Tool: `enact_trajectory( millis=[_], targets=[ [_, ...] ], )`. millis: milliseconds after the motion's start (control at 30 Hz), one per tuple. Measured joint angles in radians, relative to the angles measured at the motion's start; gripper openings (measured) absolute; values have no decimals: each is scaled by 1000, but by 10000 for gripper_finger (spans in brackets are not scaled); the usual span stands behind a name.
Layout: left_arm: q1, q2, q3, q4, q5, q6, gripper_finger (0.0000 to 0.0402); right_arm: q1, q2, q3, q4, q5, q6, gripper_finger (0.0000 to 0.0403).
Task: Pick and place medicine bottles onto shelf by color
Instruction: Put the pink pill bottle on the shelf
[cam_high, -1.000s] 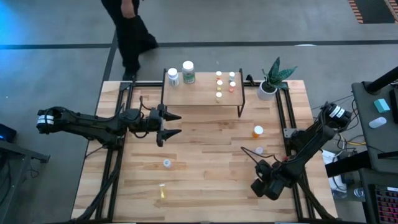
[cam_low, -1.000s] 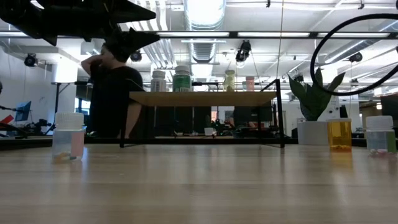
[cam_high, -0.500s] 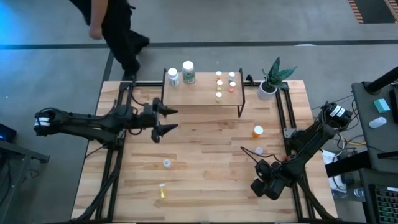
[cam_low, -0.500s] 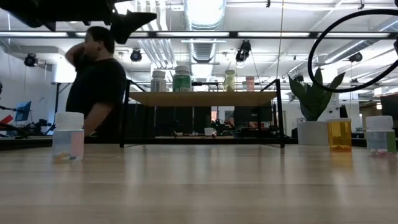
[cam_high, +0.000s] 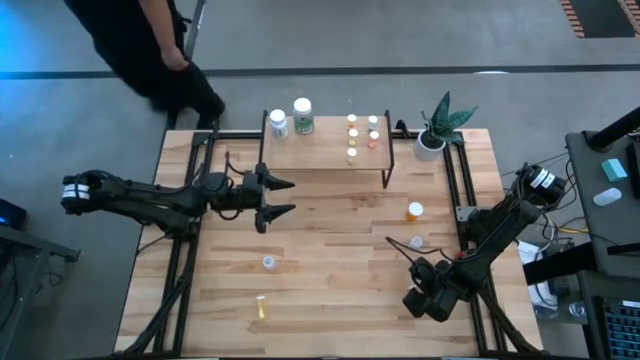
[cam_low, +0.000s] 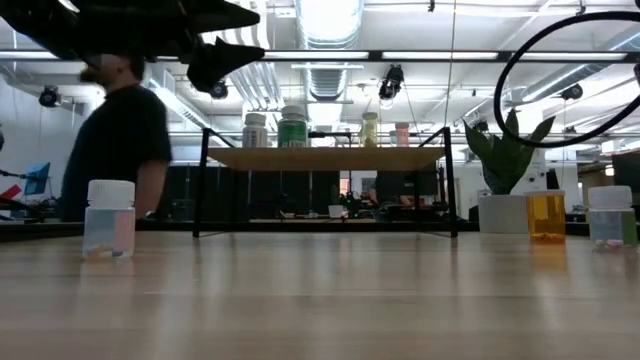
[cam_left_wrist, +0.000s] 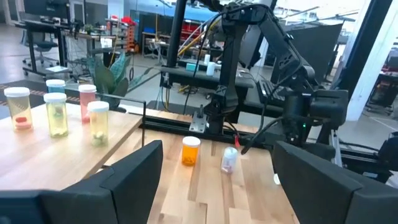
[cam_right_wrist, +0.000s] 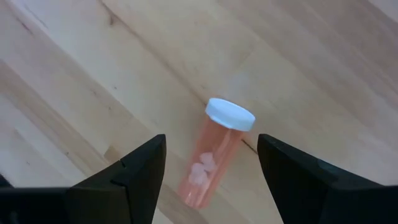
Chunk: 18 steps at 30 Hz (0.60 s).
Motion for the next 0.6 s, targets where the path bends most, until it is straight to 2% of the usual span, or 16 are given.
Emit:
enact_trajectory(
  millis=[267, 600],
  targets=[
    [0, -9, -5, -1, 1, -26, 288, 0, 23, 0, 11, -53, 68, 242],
    [0, -7, -16, -1, 3, -26, 288, -3, 31, 0, 16, -53, 110, 248]
  ],
)
